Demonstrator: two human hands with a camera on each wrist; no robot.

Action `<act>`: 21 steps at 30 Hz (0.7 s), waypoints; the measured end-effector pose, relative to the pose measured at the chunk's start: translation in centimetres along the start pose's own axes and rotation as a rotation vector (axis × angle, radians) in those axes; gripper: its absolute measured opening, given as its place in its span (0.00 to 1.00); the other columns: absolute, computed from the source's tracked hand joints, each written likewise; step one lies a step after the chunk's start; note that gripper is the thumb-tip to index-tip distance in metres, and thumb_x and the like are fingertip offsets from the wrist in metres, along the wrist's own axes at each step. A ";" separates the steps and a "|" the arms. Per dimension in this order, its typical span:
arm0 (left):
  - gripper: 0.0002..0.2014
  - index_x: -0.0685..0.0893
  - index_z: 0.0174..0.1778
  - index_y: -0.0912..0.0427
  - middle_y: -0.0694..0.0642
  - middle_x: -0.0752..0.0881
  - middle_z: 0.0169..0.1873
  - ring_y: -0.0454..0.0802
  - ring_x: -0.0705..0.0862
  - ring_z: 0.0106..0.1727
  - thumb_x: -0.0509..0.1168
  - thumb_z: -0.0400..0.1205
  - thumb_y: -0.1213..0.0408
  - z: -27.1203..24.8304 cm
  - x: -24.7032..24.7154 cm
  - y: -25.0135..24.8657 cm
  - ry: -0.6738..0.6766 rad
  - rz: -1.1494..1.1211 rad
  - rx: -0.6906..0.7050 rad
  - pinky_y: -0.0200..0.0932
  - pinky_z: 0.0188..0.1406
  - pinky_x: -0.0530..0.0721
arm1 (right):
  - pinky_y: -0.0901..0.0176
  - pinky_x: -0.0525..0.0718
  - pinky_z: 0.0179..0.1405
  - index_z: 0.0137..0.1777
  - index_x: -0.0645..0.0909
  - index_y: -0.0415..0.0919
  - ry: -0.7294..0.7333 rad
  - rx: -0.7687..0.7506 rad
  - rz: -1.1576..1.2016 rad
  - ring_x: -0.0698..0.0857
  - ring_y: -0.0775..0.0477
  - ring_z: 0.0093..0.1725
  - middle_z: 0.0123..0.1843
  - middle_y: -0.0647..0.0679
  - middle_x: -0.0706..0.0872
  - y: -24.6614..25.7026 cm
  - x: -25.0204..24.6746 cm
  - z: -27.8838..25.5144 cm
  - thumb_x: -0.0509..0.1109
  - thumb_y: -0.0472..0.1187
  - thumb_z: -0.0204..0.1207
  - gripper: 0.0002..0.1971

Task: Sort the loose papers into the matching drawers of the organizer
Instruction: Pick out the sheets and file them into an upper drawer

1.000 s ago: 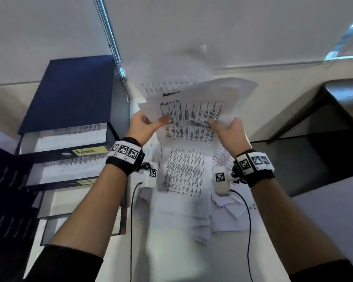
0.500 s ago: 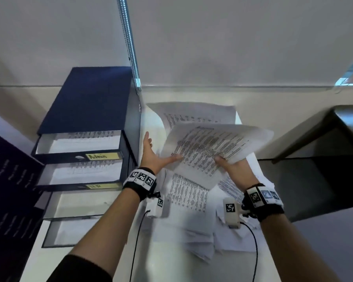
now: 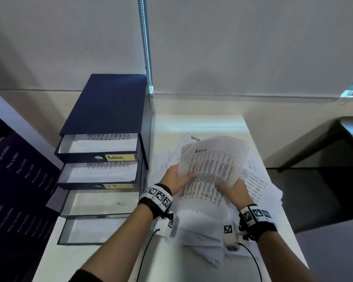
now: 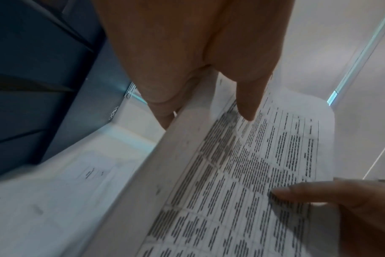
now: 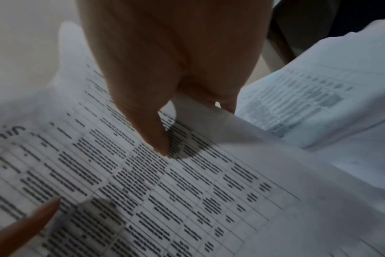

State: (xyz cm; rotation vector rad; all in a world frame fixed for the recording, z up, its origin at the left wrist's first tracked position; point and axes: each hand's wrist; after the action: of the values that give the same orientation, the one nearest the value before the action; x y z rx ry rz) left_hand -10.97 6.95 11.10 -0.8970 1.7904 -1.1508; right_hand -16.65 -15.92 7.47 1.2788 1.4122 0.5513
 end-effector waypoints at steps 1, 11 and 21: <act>0.15 0.87 0.55 0.57 0.52 0.92 0.46 0.44 0.91 0.48 0.72 0.79 0.51 -0.4 0.0 0.2 -0.011 -0.008 -0.009 0.55 0.55 0.90 | 0.39 0.89 0.56 0.60 0.85 0.40 -0.009 0.006 -0.012 0.91 0.46 0.49 0.52 0.46 0.92 0.0 0.2 -0.3 0.80 0.40 0.72 0.17; 0.20 0.74 0.71 0.52 0.43 0.84 0.53 0.37 0.84 0.49 0.69 0.83 0.61 -5.5 -10.9 -6.8 -0.407 -0.092 0.140 0.29 0.42 0.82 | 0.61 0.87 0.44 0.78 0.67 0.54 0.078 -0.370 0.083 0.90 0.50 0.51 0.56 0.52 0.88 14.3 3.0 -4.5 0.70 0.43 0.82 0.26; 0.47 0.51 0.85 0.43 0.59 0.75 0.76 0.56 0.82 0.67 0.71 0.74 0.51 -15.2 -26.1 -2.4 -0.753 -0.147 -0.057 0.57 0.70 0.79 | 0.53 0.88 0.59 0.71 0.80 0.43 0.805 0.016 0.296 0.89 0.44 0.59 0.69 0.40 0.85 19.6 15.9 -9.2 0.63 0.30 0.84 0.18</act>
State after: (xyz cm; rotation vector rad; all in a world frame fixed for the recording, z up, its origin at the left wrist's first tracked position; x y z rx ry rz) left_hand -13.26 34.36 23.80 -1.2991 1.1531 -0.7005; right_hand -14.47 7.34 20.79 1.3491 1.8732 1.3667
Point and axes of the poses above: each hand's wrist, its own z-axis towards the middle knuckle, its own x-axis out of the palm, y = z × x
